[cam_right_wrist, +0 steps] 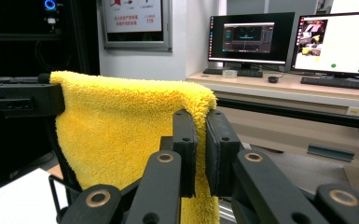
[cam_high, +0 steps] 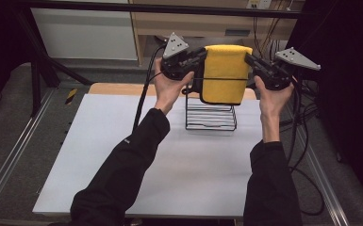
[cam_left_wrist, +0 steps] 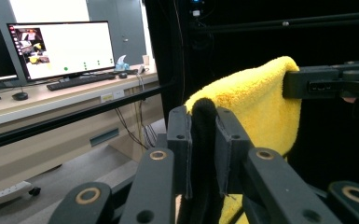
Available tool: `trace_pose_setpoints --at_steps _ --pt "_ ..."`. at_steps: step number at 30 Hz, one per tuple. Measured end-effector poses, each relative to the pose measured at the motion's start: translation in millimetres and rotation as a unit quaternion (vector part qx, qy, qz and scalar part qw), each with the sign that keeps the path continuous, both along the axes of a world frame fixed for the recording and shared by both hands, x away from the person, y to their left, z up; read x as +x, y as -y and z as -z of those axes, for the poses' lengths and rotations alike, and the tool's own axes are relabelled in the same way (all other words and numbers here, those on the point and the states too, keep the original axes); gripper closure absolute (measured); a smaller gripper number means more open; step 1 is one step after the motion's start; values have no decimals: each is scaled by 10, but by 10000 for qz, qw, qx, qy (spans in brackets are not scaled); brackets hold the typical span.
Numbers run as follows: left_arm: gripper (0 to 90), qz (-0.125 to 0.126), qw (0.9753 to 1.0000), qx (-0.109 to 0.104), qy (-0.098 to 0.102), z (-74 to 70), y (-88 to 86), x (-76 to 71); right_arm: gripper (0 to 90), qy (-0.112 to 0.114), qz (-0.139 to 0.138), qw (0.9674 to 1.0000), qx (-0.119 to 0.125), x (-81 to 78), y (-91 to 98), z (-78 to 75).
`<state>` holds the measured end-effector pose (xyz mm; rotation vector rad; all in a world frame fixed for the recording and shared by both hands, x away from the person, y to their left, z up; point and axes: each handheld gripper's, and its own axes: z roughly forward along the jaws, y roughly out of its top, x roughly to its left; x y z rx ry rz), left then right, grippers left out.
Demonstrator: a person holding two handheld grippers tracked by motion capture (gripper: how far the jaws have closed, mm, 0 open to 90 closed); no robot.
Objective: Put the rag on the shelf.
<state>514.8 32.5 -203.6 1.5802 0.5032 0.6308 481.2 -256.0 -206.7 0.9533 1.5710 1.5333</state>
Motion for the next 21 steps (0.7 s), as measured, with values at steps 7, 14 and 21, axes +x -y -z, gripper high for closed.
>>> trace_pose_setpoints --at_steps 7,14,21 --pt "778 48 9998 188 7 27 -23 -89 839 -54 -76 9999 -52 -66 -13 25" --pt "776 100 9994 331 -59 49 -42 -181 837 -137 -208 9997 -53 -151 2 63" --pt "773 232 9985 430 -261 127 -49 -261 836 -306 -286 9991 -105 -251 14 150"
